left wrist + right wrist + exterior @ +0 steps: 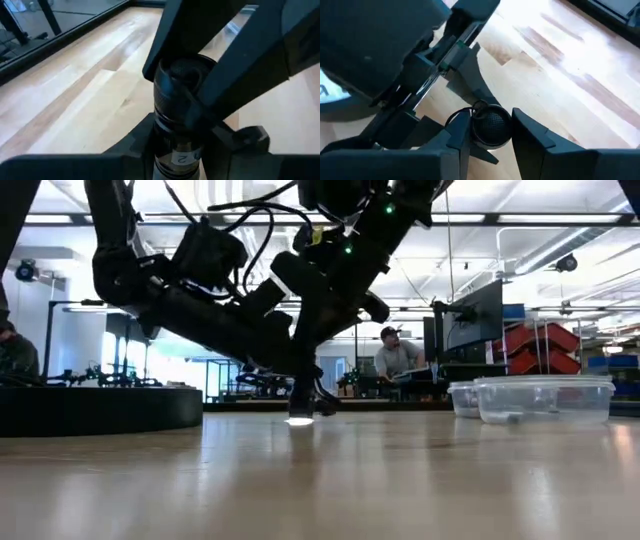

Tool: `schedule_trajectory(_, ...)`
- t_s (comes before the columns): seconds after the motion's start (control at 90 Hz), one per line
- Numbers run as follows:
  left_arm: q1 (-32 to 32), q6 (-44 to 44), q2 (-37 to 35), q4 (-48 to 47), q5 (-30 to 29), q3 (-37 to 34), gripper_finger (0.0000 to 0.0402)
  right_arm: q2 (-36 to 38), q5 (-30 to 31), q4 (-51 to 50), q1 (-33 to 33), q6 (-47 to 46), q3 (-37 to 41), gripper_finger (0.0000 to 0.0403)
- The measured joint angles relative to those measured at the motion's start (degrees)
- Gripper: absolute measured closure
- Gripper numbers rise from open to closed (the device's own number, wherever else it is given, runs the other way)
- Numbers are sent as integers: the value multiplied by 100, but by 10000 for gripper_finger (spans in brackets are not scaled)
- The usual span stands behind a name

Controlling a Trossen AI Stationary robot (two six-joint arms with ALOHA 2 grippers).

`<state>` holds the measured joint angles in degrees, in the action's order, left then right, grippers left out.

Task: Insert battery
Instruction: Close the black battery compartment

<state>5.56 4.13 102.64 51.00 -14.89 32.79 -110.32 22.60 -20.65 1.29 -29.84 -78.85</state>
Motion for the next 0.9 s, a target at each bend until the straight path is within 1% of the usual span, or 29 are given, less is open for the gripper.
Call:
schedule_trajectory(0.111,25,-329,-8,9,399,-9,308,17,-141,-35,5,141,-8,311)
schedule_trajectory(0.156,31,-419,-21,9,498,-29,298,19,-172,-85,10,157,-18,311)
schedule_trajectory(0.189,31,-474,-33,17,583,-45,279,29,-236,-124,17,210,-26,311)
schedule_trajectory(0.333,62,-592,-89,5,781,-66,175,39,-305,-170,32,365,-26,311)
schedule_trajectory(0.4,74,-660,-110,-117,945,-84,143,39,-382,-157,25,392,-26,311)
schedule_trajectory(0.467,107,-798,-179,-156,1159,-117,125,39,-461,-158,28,458,-26,311)
schedule_trajectory(0.578,195,-1067,-301,-258,1712,-154,119,44,-755,-136,28,650,-28,311)
schedule_trajectory(0.722,351,-1594,-388,-633,2565,-172,132,46,-1052,-138,25,979,-26,311)
schedule_trajectory(0.811,484,-1875,-390,-739,3294,-172,146,46,-1170,-130,21,1191,-28,311)
schedule_trajectory(0.9,651,-1921,-393,-746,4050,-172,161,46,-1301,-116,27,1510,-27,311)
